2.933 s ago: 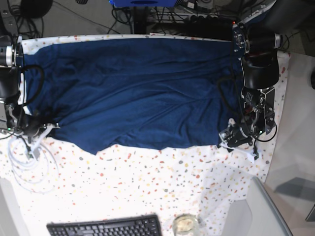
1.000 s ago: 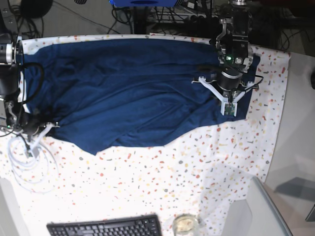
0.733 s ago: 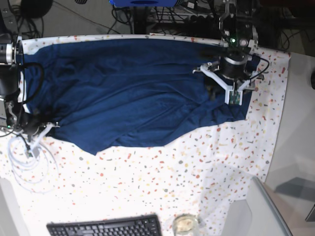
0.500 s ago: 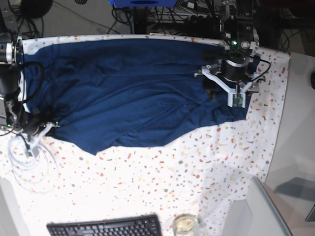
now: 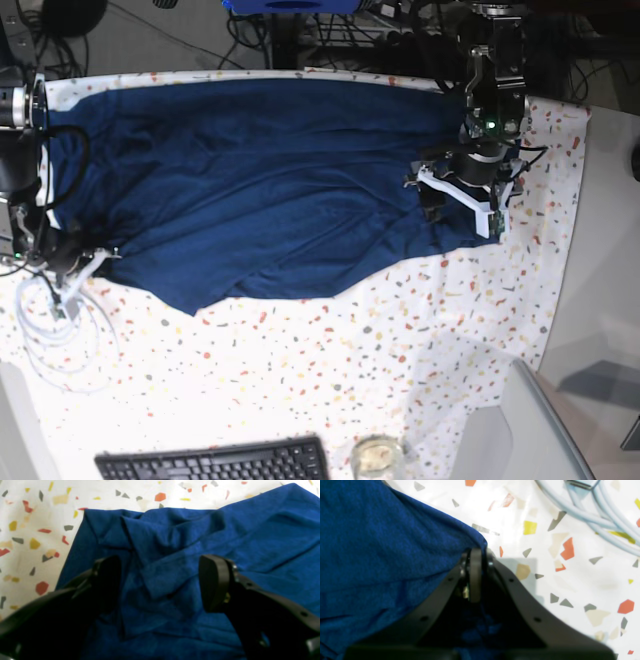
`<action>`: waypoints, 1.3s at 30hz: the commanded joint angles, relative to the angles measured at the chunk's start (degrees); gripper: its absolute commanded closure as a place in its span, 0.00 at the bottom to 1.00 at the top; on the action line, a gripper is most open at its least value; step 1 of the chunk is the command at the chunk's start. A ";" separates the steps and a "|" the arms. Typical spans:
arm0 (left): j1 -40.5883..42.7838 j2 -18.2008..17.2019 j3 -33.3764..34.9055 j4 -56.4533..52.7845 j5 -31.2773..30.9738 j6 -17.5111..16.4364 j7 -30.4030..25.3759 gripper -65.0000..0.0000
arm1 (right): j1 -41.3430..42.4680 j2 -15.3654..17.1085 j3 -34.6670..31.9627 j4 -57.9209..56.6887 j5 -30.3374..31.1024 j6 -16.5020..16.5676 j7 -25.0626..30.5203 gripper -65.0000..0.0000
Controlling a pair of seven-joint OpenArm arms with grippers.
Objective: Layout the t-shirt on the table in an organized manner, then fold the t-shirt properly
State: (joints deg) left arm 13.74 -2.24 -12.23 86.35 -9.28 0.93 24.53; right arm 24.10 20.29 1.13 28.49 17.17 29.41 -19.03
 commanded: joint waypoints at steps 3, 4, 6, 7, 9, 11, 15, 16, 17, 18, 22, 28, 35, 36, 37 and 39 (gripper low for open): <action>-1.30 -0.44 -0.12 -0.68 0.00 0.17 -1.46 0.30 | 0.12 0.50 -0.11 -0.14 -1.56 0.17 -3.00 1.00; -1.39 -0.44 -0.12 -0.85 0.00 0.17 -1.46 0.30 | 0.12 0.50 -0.11 -0.14 -1.56 0.17 -3.00 1.00; -1.39 -0.44 -0.12 -0.59 0.00 0.17 -1.37 0.30 | 0.12 0.50 -0.11 -0.14 -1.56 0.17 -3.00 1.00; -1.39 -0.44 -0.12 -0.41 0.00 0.17 -1.28 0.30 | 0.12 0.50 -0.11 -0.14 -1.56 0.17 -3.00 1.00; -1.47 -0.44 -0.12 -0.41 0.36 0.17 -1.28 0.30 | 0.12 0.41 -0.11 -0.14 -1.56 0.17 -3.00 1.00; -1.47 -0.62 -0.03 -0.24 0.62 0.17 -1.19 0.30 | 0.12 0.32 -0.11 -0.14 -1.56 0.17 -3.00 1.00; -0.86 -4.22 5.33 4.07 2.38 0.17 2.41 0.30 | 0.12 0.23 -0.11 -0.14 -1.56 0.17 -3.00 1.00; -1.03 -5.28 6.91 5.65 2.90 0.17 5.31 0.30 | 0.12 0.23 -0.11 -0.14 -1.56 0.17 -3.00 1.00; -1.30 -6.77 8.93 7.68 3.43 0.17 9.18 0.30 | 0.12 0.23 -0.11 -0.14 -1.56 0.17 -3.00 1.00; -1.56 -8.53 10.51 9.79 3.70 0.08 13.05 0.30 | 0.12 0.23 -0.11 -0.14 -1.56 0.17 -3.00 1.00; -5.25 -16.00 17.11 17.70 3.52 -0.09 27.82 0.30 | 0.21 0.23 -0.11 -0.14 -1.56 0.17 -3.00 1.00; -13.08 -20.05 19.48 14.53 0.18 -17.85 38.98 0.30 | 0.21 0.15 -0.11 -0.14 -1.56 0.17 -3.08 1.00; -18.00 -20.31 20.19 2.58 2.47 -29.98 38.81 0.30 | 0.21 0.15 -0.11 -0.14 -1.56 0.17 -3.08 1.00; -18.62 -20.31 20.19 1.70 2.47 -31.30 38.81 0.30 | 0.21 0.23 -0.11 -0.14 -1.56 0.17 -3.08 1.00; -19.14 -20.31 20.19 0.99 2.47 -32.45 38.81 0.30 | 0.21 0.23 -0.11 -0.14 -1.56 0.17 -3.08 1.00; -20.02 -20.22 20.19 -0.15 2.47 -33.85 38.81 0.30 | 0.21 0.23 -0.11 -0.14 -1.56 0.17 -3.17 1.00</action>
State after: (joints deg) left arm -5.28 -21.85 8.34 85.67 -7.03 -33.10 63.66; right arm 24.12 20.16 1.13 28.49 17.15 29.41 -19.20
